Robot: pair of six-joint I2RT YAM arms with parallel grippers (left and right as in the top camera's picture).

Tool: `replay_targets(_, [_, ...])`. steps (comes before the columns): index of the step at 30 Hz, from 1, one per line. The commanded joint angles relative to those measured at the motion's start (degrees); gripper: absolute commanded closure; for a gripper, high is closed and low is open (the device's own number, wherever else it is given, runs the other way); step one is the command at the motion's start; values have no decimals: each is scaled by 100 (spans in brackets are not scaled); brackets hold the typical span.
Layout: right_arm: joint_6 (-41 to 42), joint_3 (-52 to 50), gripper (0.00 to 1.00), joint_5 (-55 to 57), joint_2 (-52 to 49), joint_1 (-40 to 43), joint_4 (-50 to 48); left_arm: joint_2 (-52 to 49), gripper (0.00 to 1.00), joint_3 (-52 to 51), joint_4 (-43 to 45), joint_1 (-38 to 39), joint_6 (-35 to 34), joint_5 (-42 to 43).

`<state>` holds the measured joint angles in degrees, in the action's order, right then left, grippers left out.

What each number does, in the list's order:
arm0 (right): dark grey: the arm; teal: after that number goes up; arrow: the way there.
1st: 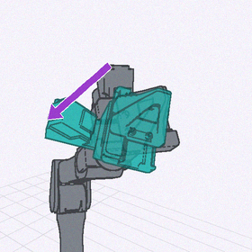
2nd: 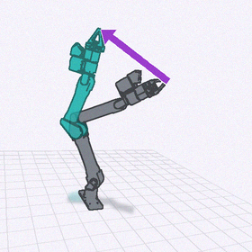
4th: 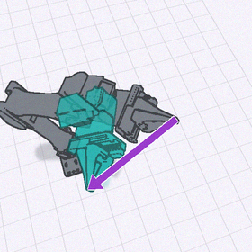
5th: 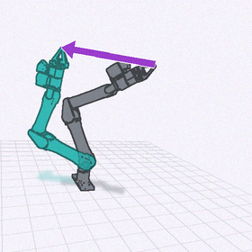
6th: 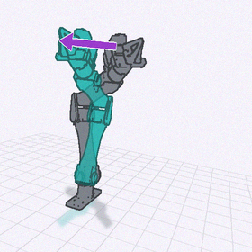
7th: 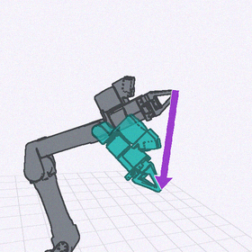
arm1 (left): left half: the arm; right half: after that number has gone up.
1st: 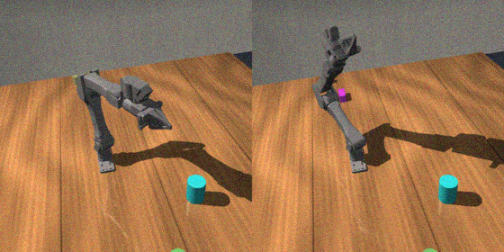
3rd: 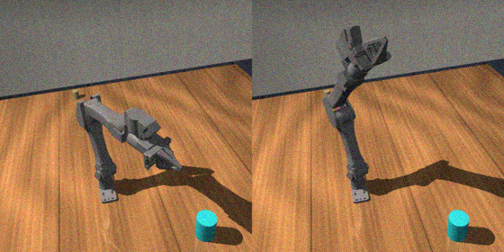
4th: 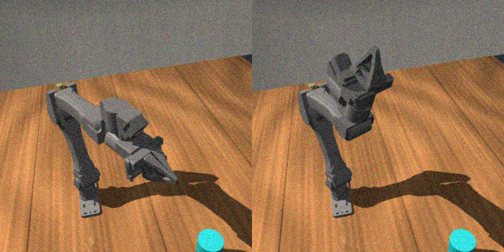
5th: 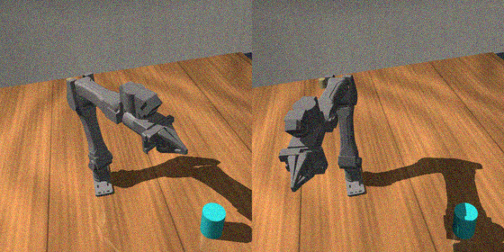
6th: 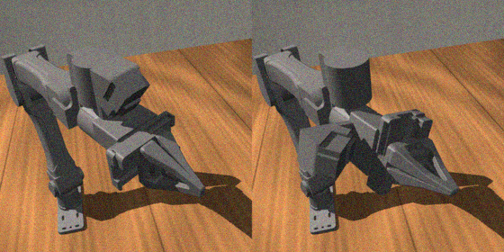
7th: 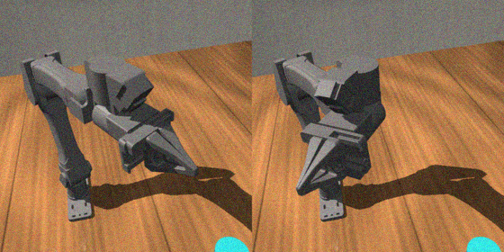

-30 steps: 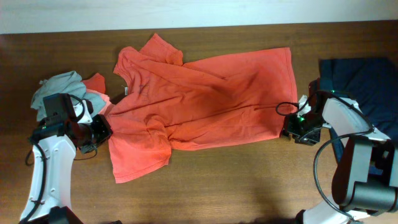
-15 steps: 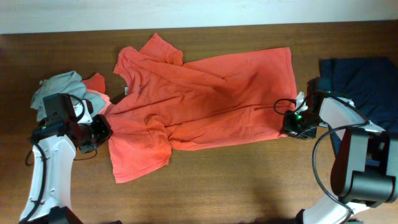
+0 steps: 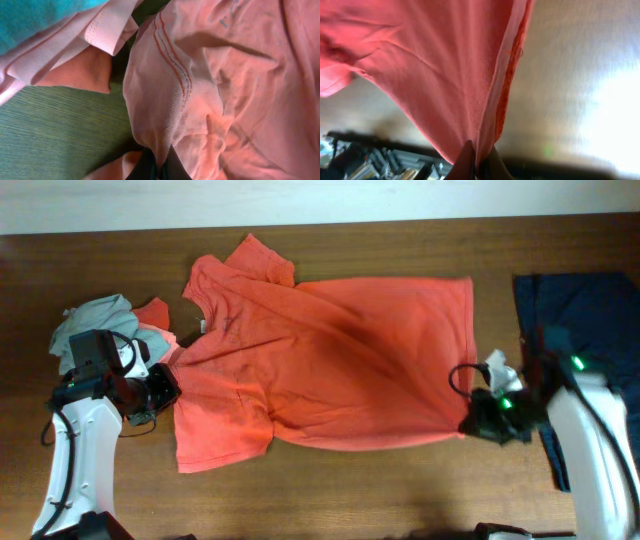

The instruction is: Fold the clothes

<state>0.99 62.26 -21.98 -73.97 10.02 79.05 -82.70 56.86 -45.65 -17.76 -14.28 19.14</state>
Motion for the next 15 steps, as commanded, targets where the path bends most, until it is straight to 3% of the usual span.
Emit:
replay_targets(1, [-76,83,96,-358,844,-37,297,55,99,-26,20,13,114,57])
replay_targets(9, [-81,87,96,-837,1333,-37,1071,55,99,-26,15,13,114,59])
replay_targets(15, [-7,87,96,-820,866,-37,-463,55,99,-26,13,13,114,59])
